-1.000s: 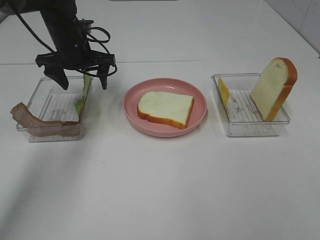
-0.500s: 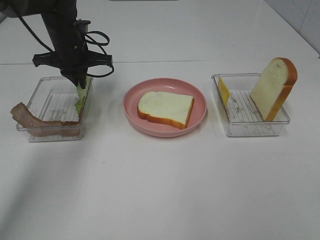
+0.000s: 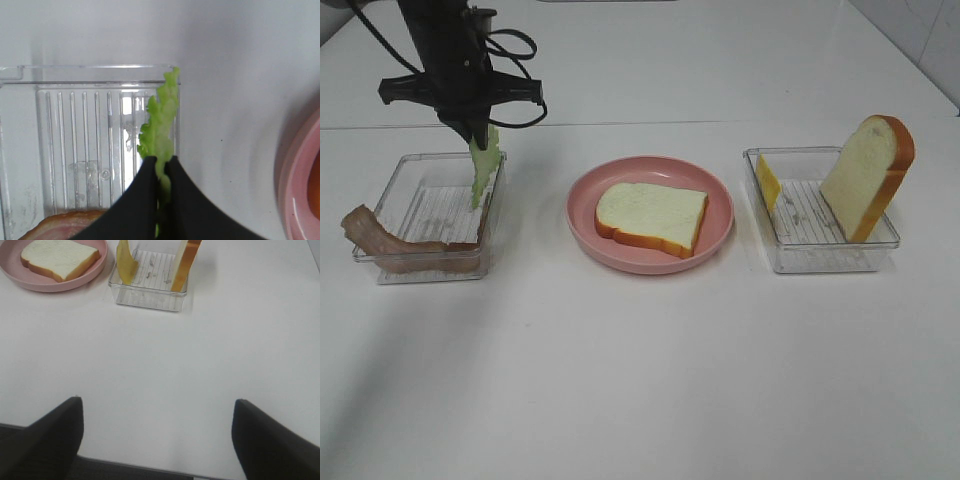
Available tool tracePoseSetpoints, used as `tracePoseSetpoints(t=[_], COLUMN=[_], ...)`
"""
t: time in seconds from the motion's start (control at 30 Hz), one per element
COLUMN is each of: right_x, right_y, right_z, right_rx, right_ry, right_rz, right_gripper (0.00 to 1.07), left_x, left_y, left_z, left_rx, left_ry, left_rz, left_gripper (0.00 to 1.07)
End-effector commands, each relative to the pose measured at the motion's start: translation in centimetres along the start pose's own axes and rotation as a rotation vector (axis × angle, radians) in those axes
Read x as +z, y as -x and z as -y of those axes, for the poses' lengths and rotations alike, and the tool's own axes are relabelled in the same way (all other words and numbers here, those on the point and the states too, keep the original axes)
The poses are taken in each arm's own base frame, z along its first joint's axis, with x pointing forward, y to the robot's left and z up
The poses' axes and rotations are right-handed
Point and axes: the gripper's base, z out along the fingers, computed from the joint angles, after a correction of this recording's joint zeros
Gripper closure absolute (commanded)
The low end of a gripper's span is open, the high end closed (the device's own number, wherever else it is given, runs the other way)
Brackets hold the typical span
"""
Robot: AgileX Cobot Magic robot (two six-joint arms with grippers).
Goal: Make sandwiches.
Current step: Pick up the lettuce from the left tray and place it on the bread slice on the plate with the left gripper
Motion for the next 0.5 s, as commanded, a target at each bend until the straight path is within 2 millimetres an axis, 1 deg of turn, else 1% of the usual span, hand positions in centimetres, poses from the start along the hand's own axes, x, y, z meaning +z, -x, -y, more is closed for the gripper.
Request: tracePoseSetpoints(t=[0.03,0.07,0.1,0.13,0.17,0.27,0.3,0.33,0.43,0.5], right_x=[-0.3,-0.3,-0.3,-0.3,-0.3,-0.3,-0.3,-0.3,-0.3,-0.3], right_y=[-0.3,-0.3,-0.3,-0.3,-0.3,-0.3,-0.3,-0.3,-0.3,-0.3], right_z=[-0.1,-0.1,-0.1,-0.1,-0.1,-0.1,-0.1,-0.1,-0.1,-0.1], right_rx=[-0.005,-0.005,-0.005,-0.005,-0.005,-0.005,-0.005,-0.005,-0.005,-0.005], right_ry=[0.001,0.001,0.001,0.001,0.001,0.001,0.001,0.001,0.001,0.001], right_rz=[0.036,0.036,0.036,0.036,0.036,0.036,0.036,0.036,0.036,0.036], right_gripper=[0.27,0.27,0.27,0.27,0.27,0.27,0.27,0.27,0.27,0.27], left_x=[-2.2,-3.8,-3.8,-4.5,-5.8,-6.3,-7.6,-8.3,-8.5,-8.7], left_y=[0.6,1.0,1.0,1.2,1.5,1.6,1.7,1.8,1.8,1.2], left_z=[0.3,0.7,0.7,1.0,1.5,1.8,2.7,3.6,3.9,6.2], left_rx=[0.014,0.027,0.027,0.035,0.037,0.036,0.034,0.035,0.036,0.086], left_ry=[-0.016,-0.049,-0.049,-0.074,-0.128,-0.152,-0.209,-0.266,-0.288,-0.38], left_rz=[0.012,0.025,0.025,0.033,0.058,0.071,0.098,0.125,0.131,0.145], left_gripper=[1.07,1.07,1.07,1.07,1.07,1.07,1.07,1.07,1.07,1.07])
